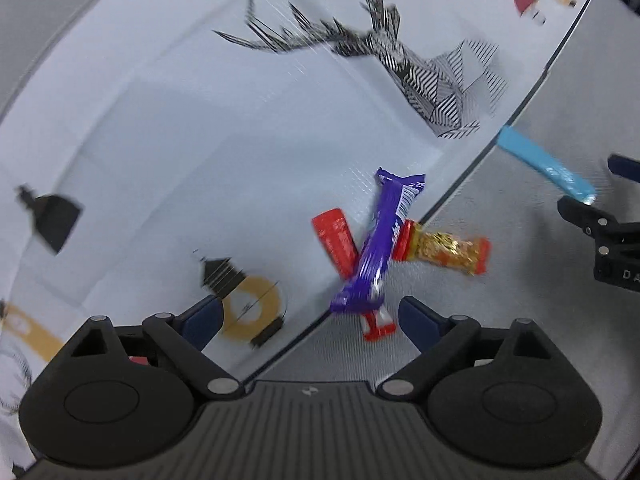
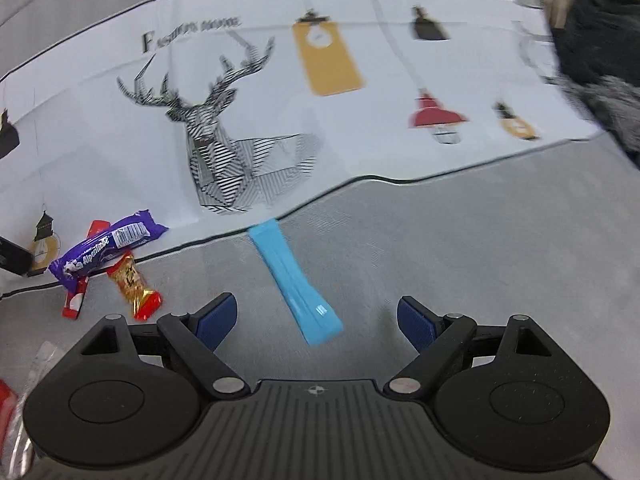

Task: Organize snacks
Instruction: 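Grasp the purple chocolate bar with the left tool while the right tool grasps the blue stick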

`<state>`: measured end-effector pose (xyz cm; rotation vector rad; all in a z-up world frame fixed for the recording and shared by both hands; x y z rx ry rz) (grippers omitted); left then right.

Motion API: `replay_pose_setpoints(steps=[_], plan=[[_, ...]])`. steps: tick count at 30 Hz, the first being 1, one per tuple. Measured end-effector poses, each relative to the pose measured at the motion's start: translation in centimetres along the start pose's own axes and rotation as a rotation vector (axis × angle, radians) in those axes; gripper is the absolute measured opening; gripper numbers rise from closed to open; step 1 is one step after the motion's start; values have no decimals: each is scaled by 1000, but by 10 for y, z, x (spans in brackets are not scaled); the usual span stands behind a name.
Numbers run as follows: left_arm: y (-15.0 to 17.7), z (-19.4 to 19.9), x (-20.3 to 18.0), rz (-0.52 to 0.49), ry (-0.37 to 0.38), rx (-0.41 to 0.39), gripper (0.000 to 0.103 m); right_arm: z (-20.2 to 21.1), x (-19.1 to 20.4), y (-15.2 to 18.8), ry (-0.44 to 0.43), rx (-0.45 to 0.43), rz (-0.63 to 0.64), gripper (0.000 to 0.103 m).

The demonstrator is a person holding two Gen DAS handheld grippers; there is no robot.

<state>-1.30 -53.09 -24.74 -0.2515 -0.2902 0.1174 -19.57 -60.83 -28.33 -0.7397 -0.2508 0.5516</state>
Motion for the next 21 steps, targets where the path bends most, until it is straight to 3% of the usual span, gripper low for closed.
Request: replay_pose_setpoints(steps=[4, 5, 6, 7, 10, 11, 12, 15, 21], plan=[[-10, -28, -4, -5, 0, 28, 88, -24, 3, -1, -22, 4, -8, 96], [-13, -36, -6, -6, 3, 39, 75, -29, 4, -1, -13, -3, 5, 98], [-14, -41, -8, -11, 13, 51, 49, -30, 6, -1, -5, -22, 28, 97], [-13, -44, -9, -14, 18, 59, 37, -31, 10, 1, 5, -33, 64, 95], [-9, -42, -7, 3, 27, 30, 33, -22, 23, 3, -8, -82, 149, 54], [-7, -39, -6, 11, 32, 22, 32, -19, 26, 4, 13, -88, 179, 32], [-2, -35, -3, 35, 44, 16, 14, -16, 30, 7, 28, -86, 210, 17], [20, -22, 8, 130, 89, 15, 14, -4, 34, 17, 66, -64, 207, 13], [73, 26, 30, 240, 127, -38, 14, 45, 35, 44, 61, -17, -18, 12]])
Point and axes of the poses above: each gripper's, at about its wrist camera, not at the fingertips, and z roughly against the way its jaws point, x to its left, y to its underside, the point moved 9 cm from there along -z, roughly the way its jaws point, and after that the axes turned 3 degrees about y, right-handed, at the moved point
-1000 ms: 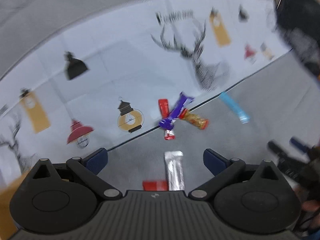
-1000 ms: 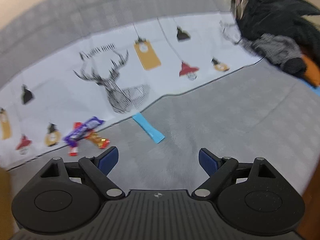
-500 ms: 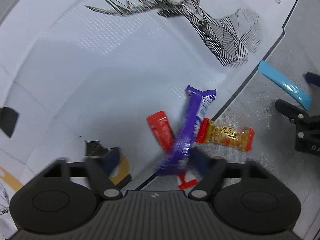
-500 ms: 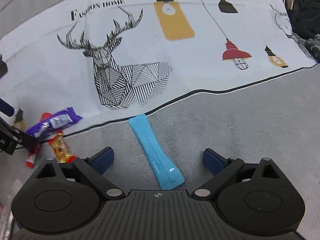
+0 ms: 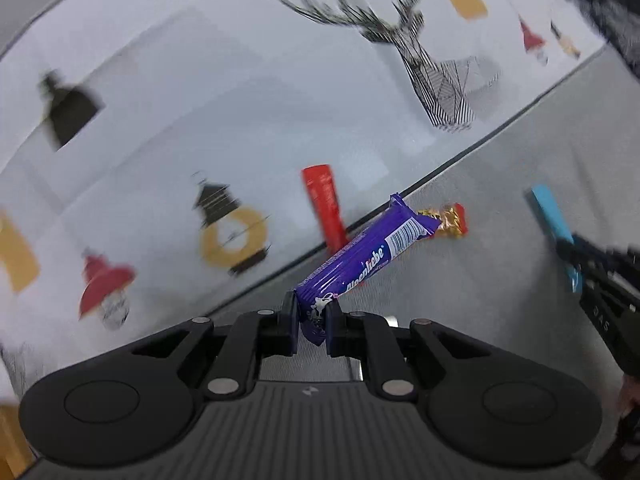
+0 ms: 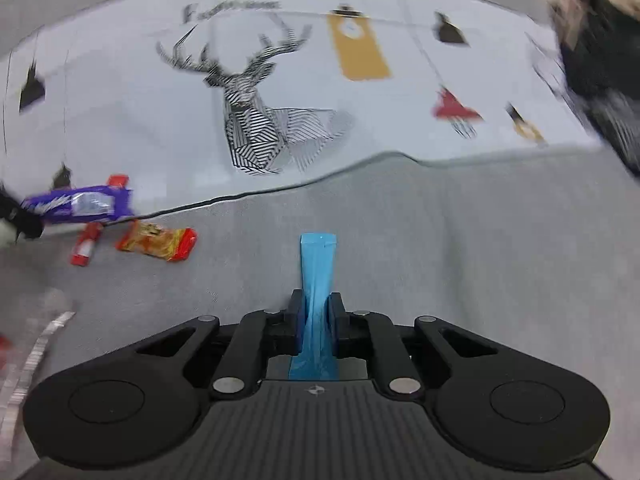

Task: Organize snacks
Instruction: 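Grasp the purple chocolate bar with the left tool while the right tool grasps the blue stick, then carry the purple chocolate bar and blue stick over the box with both tools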

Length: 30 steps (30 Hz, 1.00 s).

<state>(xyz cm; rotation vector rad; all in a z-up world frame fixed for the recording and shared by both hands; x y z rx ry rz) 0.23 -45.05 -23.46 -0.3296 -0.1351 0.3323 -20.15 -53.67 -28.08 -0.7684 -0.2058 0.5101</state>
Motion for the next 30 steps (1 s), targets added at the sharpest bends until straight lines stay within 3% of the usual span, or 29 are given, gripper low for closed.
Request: replay_pose_setpoints(steps=[4, 10, 19, 26, 30], plan=[[16, 52, 3, 66, 7, -64, 13, 51, -5, 11, -18, -19, -127, 12], [63, 148, 26, 158, 9, -167, 14, 131, 4, 9, -87, -97, -210, 12], [180, 281, 87, 299, -44, -293, 14, 272, 95, 10, -278, -202, -123, 12], [283, 349, 133, 426, -98, -351, 14, 374, 183, 41, -462, -205, -4, 12], [337, 375, 147, 491, -91, -382, 14, 418, 222, 68, -526, -189, 80, 12]])
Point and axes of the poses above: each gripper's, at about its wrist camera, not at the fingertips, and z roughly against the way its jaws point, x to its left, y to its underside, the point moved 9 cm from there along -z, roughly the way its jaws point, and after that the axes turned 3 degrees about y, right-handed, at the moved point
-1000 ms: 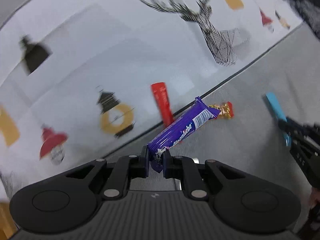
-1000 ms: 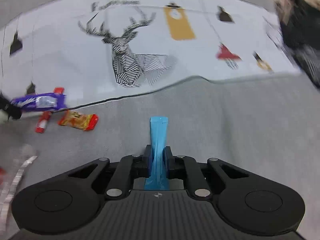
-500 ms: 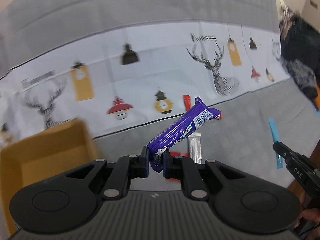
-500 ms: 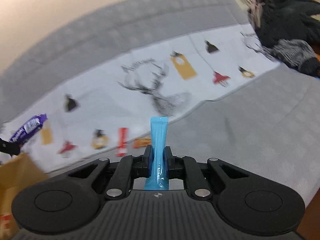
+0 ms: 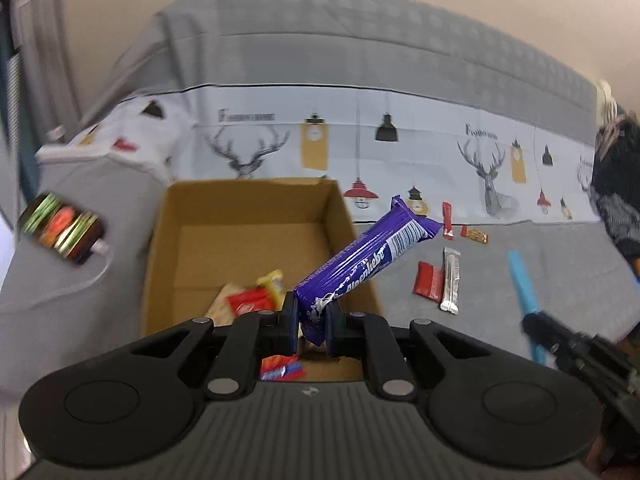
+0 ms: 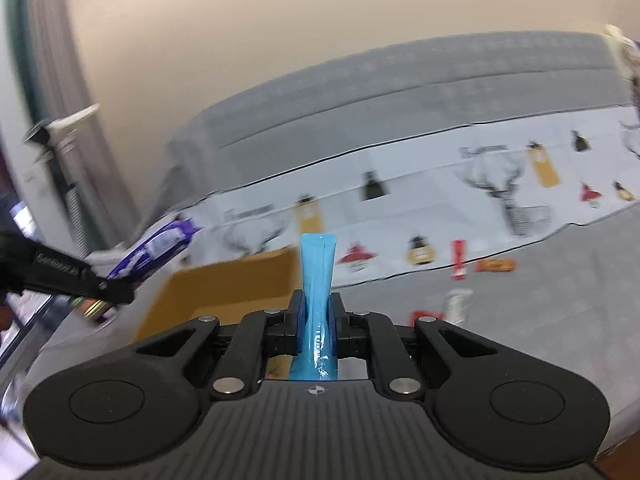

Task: Organize snacks
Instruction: 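Carry the purple chocolate bar and blue stick over the box with both tools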

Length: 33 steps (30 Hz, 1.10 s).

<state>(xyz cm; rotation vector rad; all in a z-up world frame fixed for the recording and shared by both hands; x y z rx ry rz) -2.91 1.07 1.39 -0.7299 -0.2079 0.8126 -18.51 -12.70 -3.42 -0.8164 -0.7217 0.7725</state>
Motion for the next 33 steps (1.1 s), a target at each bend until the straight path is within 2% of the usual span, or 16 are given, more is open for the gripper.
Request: replay_pose_setpoints(steps=[7, 13, 23, 33], plan=[[46, 46, 40, 62, -5, -55, 14, 27, 68, 30, -62, 51, 119, 12], [68, 61, 55, 86, 11, -77, 14, 38, 86, 38, -41, 51, 159, 12], [72, 68, 69, 125, 30, -112, 14, 38, 97, 39, -17, 50, 207, 12], [70, 61, 76, 144, 30, -112, 14, 29, 100, 38, -6, 64, 214, 12]])
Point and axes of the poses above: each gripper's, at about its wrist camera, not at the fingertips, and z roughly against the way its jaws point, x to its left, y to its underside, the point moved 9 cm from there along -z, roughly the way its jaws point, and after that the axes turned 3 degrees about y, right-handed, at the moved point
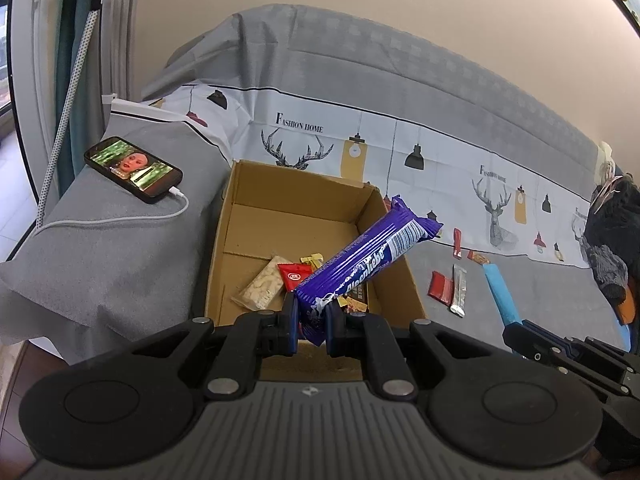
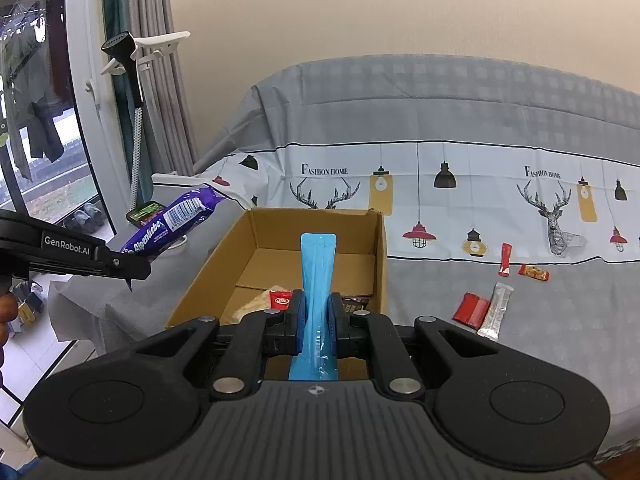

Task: Organize snacks
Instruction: 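Carry the purple chocolate bar and blue stick over the box with both tools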

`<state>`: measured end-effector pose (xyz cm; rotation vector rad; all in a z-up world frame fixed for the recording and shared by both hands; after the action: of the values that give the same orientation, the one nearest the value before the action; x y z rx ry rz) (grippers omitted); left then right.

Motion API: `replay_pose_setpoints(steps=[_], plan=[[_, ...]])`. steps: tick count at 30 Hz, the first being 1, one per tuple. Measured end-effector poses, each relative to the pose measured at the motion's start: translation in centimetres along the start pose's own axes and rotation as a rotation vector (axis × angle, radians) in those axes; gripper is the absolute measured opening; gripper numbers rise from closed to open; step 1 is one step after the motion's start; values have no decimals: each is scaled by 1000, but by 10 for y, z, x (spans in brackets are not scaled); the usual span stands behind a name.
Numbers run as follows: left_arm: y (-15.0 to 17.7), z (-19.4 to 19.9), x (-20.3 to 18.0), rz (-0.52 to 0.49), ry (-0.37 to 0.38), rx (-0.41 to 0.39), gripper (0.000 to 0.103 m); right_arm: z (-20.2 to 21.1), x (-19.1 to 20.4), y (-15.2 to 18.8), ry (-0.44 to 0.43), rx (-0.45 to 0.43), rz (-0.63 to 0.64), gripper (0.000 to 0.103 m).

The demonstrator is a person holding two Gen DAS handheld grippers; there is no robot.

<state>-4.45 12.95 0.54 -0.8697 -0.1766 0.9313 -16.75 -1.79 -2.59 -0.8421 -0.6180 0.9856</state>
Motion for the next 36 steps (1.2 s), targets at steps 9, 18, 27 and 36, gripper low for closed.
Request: replay_pose_setpoints(steps=[9, 18, 27, 36], plan=[[-8, -18, 9, 21, -1, 16, 14, -16, 1, -4, 8, 27, 9, 12], [-17, -40, 15, 32, 0, 38, 14, -42, 6, -9, 5, 58, 23, 12], [-28, -71, 22, 42, -9, 65, 14, -78, 5, -14, -1, 101, 23, 12], [-39, -112, 32, 55, -21, 108, 13, -123, 1, -14, -13, 152, 9, 12]])
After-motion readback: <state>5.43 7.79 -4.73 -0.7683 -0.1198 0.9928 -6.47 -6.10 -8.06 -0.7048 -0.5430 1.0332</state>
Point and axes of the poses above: each gripper's, at about its wrist camera, not at the fingertips, and z roughly against the way its jaws point, x to its left, y to its underside, the point moved 9 cm from there along -z, roughly the way its jaws point, and after that the axes turned 3 degrees about y, right-handed, at the moved point
